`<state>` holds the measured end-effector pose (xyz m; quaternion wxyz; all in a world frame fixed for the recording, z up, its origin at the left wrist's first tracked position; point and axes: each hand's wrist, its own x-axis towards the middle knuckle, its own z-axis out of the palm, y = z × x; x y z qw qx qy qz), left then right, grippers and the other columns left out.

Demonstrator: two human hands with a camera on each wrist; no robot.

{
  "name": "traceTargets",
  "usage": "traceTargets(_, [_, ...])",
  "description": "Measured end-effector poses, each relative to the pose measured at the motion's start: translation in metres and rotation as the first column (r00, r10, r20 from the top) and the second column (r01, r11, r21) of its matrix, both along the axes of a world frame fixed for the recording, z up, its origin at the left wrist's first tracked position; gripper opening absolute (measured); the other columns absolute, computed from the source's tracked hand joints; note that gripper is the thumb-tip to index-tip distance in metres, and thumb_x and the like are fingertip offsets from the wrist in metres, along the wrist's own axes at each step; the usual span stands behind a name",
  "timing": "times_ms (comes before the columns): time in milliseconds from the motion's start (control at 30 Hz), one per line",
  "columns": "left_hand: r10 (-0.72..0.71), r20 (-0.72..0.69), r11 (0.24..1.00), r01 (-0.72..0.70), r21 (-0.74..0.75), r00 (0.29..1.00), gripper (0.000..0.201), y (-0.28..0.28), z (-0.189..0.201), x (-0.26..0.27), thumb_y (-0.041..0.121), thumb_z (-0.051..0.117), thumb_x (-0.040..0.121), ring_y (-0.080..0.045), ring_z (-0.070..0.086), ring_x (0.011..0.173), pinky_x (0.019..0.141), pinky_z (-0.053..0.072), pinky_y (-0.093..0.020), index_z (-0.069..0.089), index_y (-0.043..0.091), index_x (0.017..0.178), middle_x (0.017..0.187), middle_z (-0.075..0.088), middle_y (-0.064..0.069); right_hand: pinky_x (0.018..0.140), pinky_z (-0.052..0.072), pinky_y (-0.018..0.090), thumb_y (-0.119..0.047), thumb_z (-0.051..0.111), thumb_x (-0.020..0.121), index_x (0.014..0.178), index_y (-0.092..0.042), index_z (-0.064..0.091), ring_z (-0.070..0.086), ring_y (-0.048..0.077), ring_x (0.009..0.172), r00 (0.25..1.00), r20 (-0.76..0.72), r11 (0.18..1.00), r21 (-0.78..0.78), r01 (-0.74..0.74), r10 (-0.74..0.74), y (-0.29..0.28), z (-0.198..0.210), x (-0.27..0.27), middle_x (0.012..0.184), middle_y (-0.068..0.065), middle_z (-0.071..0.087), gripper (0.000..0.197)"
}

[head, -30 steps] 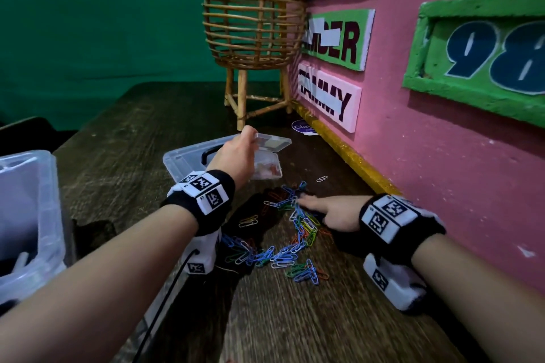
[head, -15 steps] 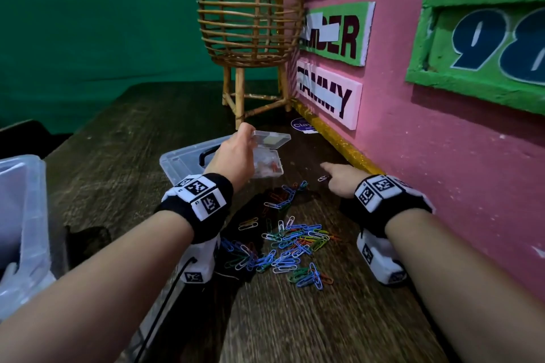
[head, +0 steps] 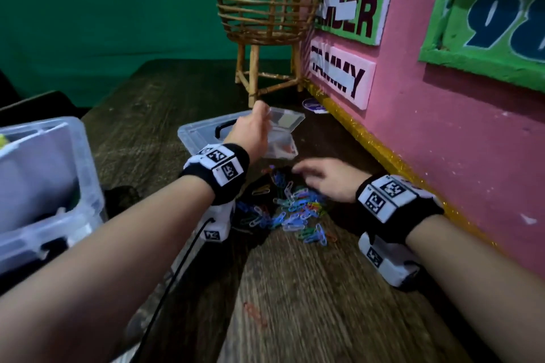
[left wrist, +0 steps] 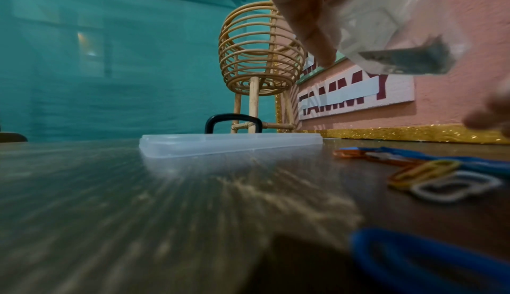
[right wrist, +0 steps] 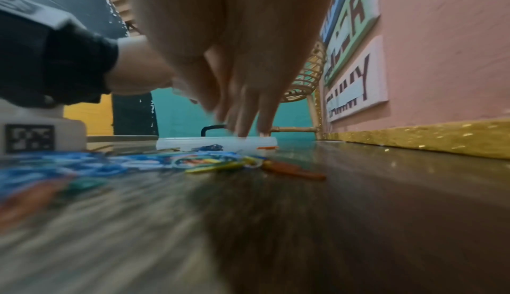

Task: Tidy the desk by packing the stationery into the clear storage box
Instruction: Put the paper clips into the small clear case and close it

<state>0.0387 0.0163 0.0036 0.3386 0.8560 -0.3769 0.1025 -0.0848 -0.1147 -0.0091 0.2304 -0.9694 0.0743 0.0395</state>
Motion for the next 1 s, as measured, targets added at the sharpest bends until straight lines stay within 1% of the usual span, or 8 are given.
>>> traceTargets(167, [-0.067,-0.014,0.998,0.067,-0.009,0.998,0.021,0.014,0.002,-0.031,0.016,0.038,0.097,-0.038,0.063,0.088,0.078,0.050,-0.045,0.045,0.002,0.111,0.098,0.066,-0.024,0.084,0.044,0.021,-0.019,0.052,0.092,0.098,-0.011,0.058,0.057,0.011,0.094,0.769,0.616,0.977,0.208,0.046,-0.168,0.004,0.002,-0.026,0.098,0.000,0.060,0.011])
traceTargets(367, [-0.222,-0.045,0.975,0.222,-0.004,0.974,0.019,0.024,0.009,-0.071,0.019,0.043,0.097,-0.028,0.065,0.079,0.063,0.046,-0.024,0.052,0.004,0.106,0.089,0.066,-0.013,0.085,0.046,0.028,-0.019,0.052,0.092,0.097,-0.022,0.063,0.061,0.017,0.092,0.839,0.525,0.979,0.202,0.040,-0.143,0.013,-0.001,-0.052,0.098,-0.001,0.065,0.012])
traceTargets(467, [-0.183,-0.062,0.954,0.193,0.229,0.981,0.029,0.029,0.019,-0.088,0.030,0.044,0.097,-0.019,0.055,0.085,0.068,0.041,-0.025,0.051,0.006,0.112,0.093,0.057,-0.005,0.086,0.053,0.039,-0.010,0.061,0.085,0.090,-0.021,0.066,0.066,0.025,0.090,0.814,0.543,0.964,0.258,0.071,-0.206,0.015,-0.002,-0.059,0.096,0.007,0.070,0.013])
traceTargets(600, [-0.215,-0.094,0.863,0.234,0.447,0.972,0.030,0.061,0.029,-0.105,0.037,0.064,0.084,-0.015,0.055,0.085,0.071,0.041,-0.025,0.057,0.016,0.102,0.090,0.057,0.004,0.083,0.050,0.032,-0.005,0.060,0.083,0.094,-0.009,0.068,0.062,0.025,0.082,0.780,0.566,0.964,0.173,0.203,-0.265,0.004,-0.004,-0.066,0.097,0.013,0.068,0.015])
traceTargets(667, [-0.343,-0.371,0.712,0.496,0.497,0.863,0.015,0.080,0.024,-0.112,0.025,0.073,0.078,-0.011,0.061,0.076,0.069,0.050,-0.026,0.063,0.021,0.087,0.082,0.066,0.002,0.079,0.046,0.030,-0.006,0.058,0.084,0.095,-0.006,0.068,0.058,0.023,0.079,0.762,0.570,0.949,0.126,0.288,-0.307,-0.005,-0.006,-0.066,0.097,0.015,0.068,0.015])
traceTargets(733, [-0.325,-0.695,0.576,0.717,0.392,0.641,0.014,0.094,0.009,-0.124,0.009,0.073,0.077,-0.003,0.061,0.059,0.060,0.054,-0.021,0.064,0.019,0.082,0.071,0.067,0.002,0.072,0.041,0.028,-0.006,0.056,0.085,0.097,-0.003,0.068,0.053,0.021,0.076,0.752,0.562,0.932,0.109,0.346,-0.345,-0.010,-0.007,-0.064,0.093,0.015,0.067,0.017])
traceTargets(800, [-0.272,-0.784,0.527,0.768,0.365,0.559,0.017,0.099,-0.008,-0.132,0.003,0.069,0.080,0.005,0.057,0.051,0.056,0.050,-0.012,0.065,0.012,0.094,0.071,0.061,0.007,0.073,0.039,0.027,-0.007,0.054,0.086,0.100,-0.001,0.067,0.053,0.021,0.077,0.749,0.555,0.922,0.092,0.376,-0.361,-0.012,-0.007,-0.061,0.093,0.016,0.067,0.020])
traceTargets(1000, [-0.358,-0.295,0.684,0.464,0.563,0.886,0.030,0.077,-0.011,-0.111,0.015,0.062,0.086,-0.015,0.058,0.093,0.077,0.042,-0.017,0.059,0.014,0.115,0.107,0.060,-0.001,0.086,0.042,0.027,0.000,0.055,0.084,0.105,0.002,0.067,0.062,0.029,0.095,0.720,0.544,0.892,0.134,0.432,-0.431,-0.012,-0.007,-0.060,0.106,0.020,0.068,0.024])
